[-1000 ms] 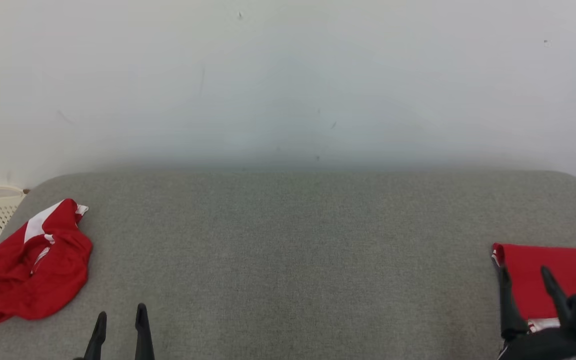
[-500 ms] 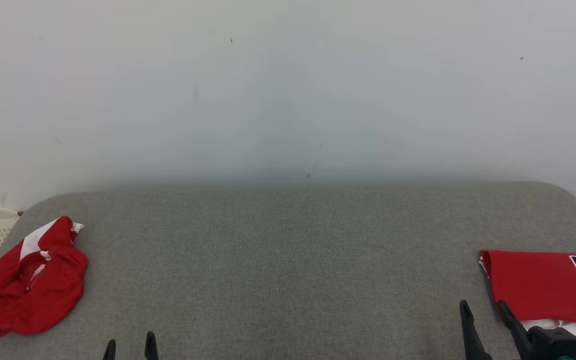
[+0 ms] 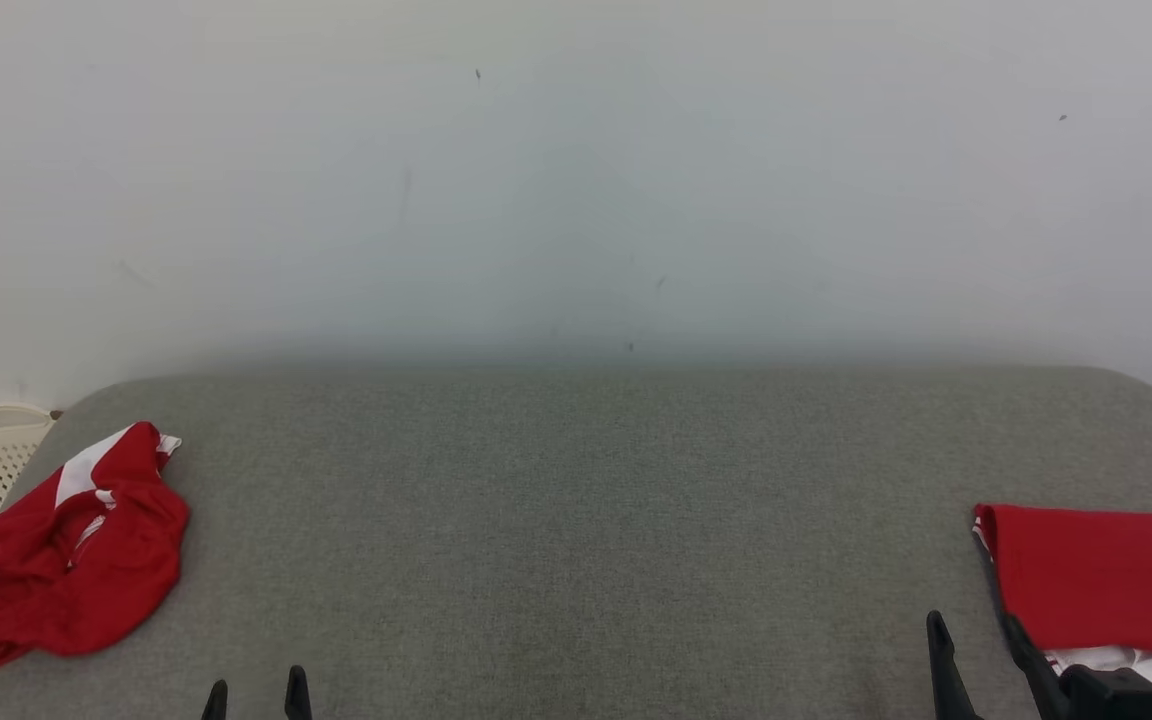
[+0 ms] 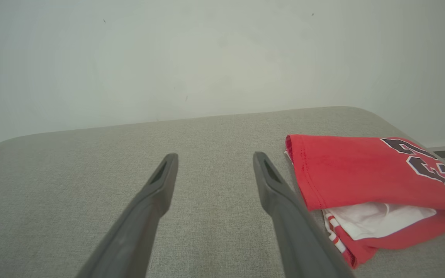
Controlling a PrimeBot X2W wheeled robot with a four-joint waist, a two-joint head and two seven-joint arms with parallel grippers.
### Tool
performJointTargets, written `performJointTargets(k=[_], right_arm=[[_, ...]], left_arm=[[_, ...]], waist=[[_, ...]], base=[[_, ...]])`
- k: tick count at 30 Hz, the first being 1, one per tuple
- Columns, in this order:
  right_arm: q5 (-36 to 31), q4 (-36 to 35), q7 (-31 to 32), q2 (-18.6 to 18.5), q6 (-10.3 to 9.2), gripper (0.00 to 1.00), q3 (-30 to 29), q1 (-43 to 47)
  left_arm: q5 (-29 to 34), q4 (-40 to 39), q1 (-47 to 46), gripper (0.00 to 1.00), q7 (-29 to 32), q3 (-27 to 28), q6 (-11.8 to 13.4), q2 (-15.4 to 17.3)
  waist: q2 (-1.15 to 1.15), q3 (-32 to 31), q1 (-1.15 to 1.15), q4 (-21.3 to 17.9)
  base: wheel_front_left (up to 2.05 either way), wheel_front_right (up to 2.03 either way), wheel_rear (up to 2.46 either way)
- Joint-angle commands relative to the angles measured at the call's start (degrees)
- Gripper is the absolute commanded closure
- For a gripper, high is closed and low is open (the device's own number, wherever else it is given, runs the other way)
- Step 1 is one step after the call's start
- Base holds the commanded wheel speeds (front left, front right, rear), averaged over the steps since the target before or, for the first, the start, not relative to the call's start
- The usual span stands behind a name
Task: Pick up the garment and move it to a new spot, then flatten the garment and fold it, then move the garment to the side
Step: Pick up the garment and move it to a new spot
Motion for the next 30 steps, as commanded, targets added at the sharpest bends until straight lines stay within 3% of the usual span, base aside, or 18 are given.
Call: performJointTargets(k=[1, 7, 17, 22, 30], right_arm=[[0.3, 0.3, -0.5, 0.0, -0.14, 0.00, -0.1, -0.2], [1.1, 1.0, -1.3, 0.1, -0.14, 0.00, 1.0, 0.2], [4.4, 2.2, -3.5, 0.1, -0.14, 0.00, 4.3, 0.8], [4.1, 2.5, -3.8, 0.1, -0.14, 0.00, 6.5, -0.7], [3.7, 3.5, -3.5, 0.0, -0.14, 0.00, 10.4, -5.9]], left_arm=[[0.5, 0.2, -0.6, 0.00, -0.2, 0.3, 0.0, 0.0], [1.4, -0.7, -0.4, 0.00, -0.2, 0.1, 0.1, 0.3], [1.0, -0.8, 0.1, 0.00, -0.1, 1.9, -0.9, 3.6], [0.9, -3.0, 1.3, 0.00, 0.1, 2.9, 0.2, 4.5], [1.1, -7.4, 3.6, 0.00, -0.2, 5.7, 3.1, 3.4]], waist=[[0.00, -0.1, 0.00, 0.7], [0.00, -0.4, 0.00, 4.7], [0.00, -0.5, 0.00, 16.5], [0.00, 1.0, 0.00, 21.7], [0.00, 4.5, 0.00, 25.0]], base=[[0.00, 0.00, 0.00], [0.00, 0.00, 0.00], [0.00, 0.00, 0.00], [0.00, 0.00, 0.00], [0.00, 0.00, 0.00]])
